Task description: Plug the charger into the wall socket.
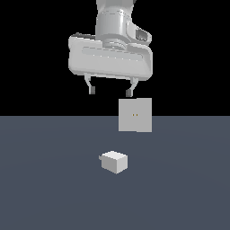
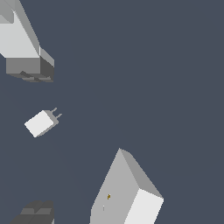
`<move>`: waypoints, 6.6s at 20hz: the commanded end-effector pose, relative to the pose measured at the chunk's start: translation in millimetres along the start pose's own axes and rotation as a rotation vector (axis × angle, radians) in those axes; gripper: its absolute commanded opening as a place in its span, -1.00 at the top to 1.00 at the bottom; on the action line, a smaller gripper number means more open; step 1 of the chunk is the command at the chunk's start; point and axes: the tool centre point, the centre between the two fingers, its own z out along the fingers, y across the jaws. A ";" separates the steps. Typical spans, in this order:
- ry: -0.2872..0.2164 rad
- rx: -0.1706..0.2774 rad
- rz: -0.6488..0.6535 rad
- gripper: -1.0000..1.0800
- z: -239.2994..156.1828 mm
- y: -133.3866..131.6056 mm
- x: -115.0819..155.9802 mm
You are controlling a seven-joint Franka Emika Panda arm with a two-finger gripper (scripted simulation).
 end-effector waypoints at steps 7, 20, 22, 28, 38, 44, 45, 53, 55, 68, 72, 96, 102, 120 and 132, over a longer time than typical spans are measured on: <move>0.039 0.016 -0.183 -0.92 23.6 -5.4 -23.3; 0.092 0.041 -0.433 -0.92 57.4 -6.5 -53.8; 0.100 0.045 -0.469 -0.92 62.5 -6.0 -57.9; 0.120 0.056 -0.564 -0.92 76.0 -4.3 -68.3; 0.138 0.067 -0.652 -0.92 89.3 -1.6 -77.4; 0.139 0.069 -0.661 -0.92 90.8 -1.1 -78.2; 0.138 0.068 -0.659 -0.92 90.6 -1.1 -78.0; 0.138 0.068 -0.656 -0.92 94.4 -1.0 -78.3; 0.137 0.068 -0.656 -0.92 99.6 -0.9 -78.9; 0.137 0.067 -0.655 -0.92 140.0 0.5 -82.2; 0.137 0.067 -0.655 1.00 140.2 0.5 -82.2; 0.147 0.037 -0.463 1.00 124.7 3.7 -67.4; 0.154 0.013 -0.305 1.00 112.1 8.1 -56.0; 0.164 -0.056 0.141 1.00 76.5 29.9 -30.6; 0.163 -0.092 0.369 1.00 59.1 45.2 -23.3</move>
